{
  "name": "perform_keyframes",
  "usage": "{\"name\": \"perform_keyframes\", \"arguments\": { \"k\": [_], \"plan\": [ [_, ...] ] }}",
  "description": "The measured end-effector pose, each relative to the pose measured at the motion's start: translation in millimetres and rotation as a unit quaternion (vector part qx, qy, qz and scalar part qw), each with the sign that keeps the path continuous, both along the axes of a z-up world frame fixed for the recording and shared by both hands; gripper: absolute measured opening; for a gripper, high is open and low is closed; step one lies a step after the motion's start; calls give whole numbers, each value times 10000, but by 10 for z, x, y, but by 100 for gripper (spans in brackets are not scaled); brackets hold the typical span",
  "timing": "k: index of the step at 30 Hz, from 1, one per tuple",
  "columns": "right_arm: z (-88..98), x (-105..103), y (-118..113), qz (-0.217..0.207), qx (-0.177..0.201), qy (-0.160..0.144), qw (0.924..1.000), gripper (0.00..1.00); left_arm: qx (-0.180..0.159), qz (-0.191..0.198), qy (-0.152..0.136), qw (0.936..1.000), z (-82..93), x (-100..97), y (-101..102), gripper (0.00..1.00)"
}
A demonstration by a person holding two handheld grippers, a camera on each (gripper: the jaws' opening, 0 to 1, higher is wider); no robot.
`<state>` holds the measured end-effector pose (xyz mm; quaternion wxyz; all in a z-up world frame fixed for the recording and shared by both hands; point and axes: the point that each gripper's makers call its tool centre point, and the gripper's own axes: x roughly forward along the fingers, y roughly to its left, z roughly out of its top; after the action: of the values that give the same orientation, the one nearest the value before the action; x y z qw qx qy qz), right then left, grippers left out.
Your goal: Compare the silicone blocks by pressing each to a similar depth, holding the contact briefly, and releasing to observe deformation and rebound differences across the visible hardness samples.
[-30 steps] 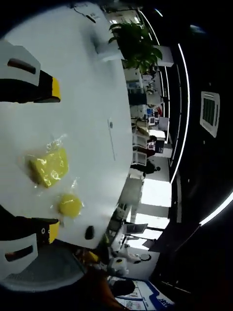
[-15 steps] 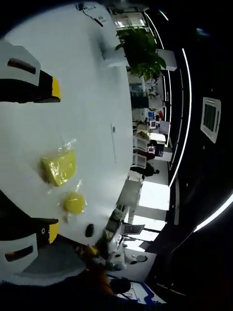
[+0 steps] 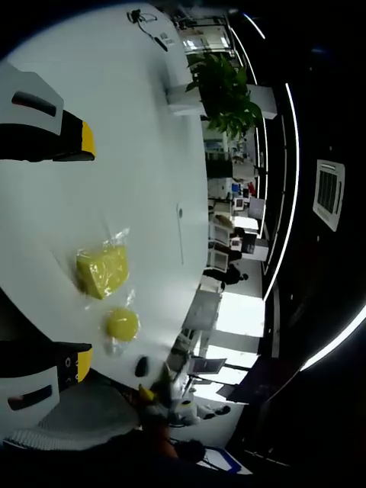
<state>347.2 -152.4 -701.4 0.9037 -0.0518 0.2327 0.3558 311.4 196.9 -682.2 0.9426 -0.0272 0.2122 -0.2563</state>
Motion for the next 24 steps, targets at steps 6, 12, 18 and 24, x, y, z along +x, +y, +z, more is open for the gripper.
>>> {"name": "perform_keyframes", "arguments": {
  "k": [6,12,18,24],
  "plan": [
    [-63,-62,21,123,-86,38,9999,96,114,39,-90,9999,18,44,-21,100],
    [-100,-50,19,103,-44,181,9998,96,111,86,-153,9998,30,82,-25,100],
    [-75,-50,-95,-268,170,215,9993,96,143,41,-169,9997,41,114,-78,100],
    [-87,-83,-164,-310,129,222,9992,96,132,87,-134,9998,33,162,-73,100]
  ]
}}
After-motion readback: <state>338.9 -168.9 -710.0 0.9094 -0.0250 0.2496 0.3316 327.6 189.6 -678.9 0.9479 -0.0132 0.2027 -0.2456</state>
